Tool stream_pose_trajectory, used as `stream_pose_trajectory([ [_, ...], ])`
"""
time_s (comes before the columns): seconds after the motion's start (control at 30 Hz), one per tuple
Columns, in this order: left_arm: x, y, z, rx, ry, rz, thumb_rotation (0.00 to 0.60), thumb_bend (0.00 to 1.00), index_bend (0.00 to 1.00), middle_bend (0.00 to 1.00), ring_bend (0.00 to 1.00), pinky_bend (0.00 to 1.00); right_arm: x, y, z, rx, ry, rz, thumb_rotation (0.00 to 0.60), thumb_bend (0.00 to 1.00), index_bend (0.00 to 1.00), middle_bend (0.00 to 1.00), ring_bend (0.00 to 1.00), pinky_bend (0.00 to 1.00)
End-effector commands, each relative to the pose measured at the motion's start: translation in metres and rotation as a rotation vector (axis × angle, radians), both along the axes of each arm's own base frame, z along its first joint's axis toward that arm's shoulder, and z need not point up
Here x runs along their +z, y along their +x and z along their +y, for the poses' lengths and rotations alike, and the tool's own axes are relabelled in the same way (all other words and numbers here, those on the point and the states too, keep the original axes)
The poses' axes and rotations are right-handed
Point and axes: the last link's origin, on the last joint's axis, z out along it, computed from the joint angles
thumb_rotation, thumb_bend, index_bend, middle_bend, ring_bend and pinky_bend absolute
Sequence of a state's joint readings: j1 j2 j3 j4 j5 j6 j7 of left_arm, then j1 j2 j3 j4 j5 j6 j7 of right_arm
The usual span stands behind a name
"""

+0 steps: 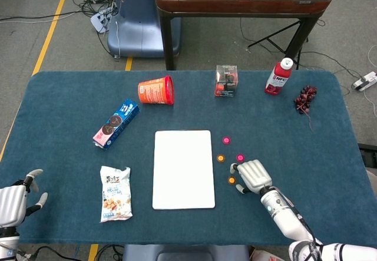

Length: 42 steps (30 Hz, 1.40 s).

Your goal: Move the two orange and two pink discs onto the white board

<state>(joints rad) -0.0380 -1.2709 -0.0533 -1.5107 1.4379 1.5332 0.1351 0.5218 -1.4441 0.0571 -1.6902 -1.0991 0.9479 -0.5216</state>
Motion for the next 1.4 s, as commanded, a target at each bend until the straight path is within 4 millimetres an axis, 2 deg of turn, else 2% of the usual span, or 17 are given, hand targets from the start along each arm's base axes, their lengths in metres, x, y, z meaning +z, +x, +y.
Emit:
stream_pose_trajectory([
  [0.03,0.0,-0.001,-0.001,0.004,0.0,-0.002,0.6,0.29,0.34,0.58,0.53,0.73,-0.003,0.001,0.0,-0.001,0.004,0.001,0.6,0.25,0.36,1.0,1.0,1.0],
  [0.93,-0.004,-0.006,-0.007,0.02,-0.005,-0.012,0.6,0.29,0.34,0.58,0.53,0.73,-0.016,0.001,-0.002,-0.003,0.004,0.002,0.6,0.26,0.36,1.0,1.0,1.0],
  [1.4,-0.003,-0.005,-0.006,0.018,-0.002,-0.014,0.6,0.29,0.34,0.58,0.53,0.73,-0.016,0.0,-0.001,0.011,-0.005,0.016,0.6,0.26,0.42,1.0,1.0,1.0],
])
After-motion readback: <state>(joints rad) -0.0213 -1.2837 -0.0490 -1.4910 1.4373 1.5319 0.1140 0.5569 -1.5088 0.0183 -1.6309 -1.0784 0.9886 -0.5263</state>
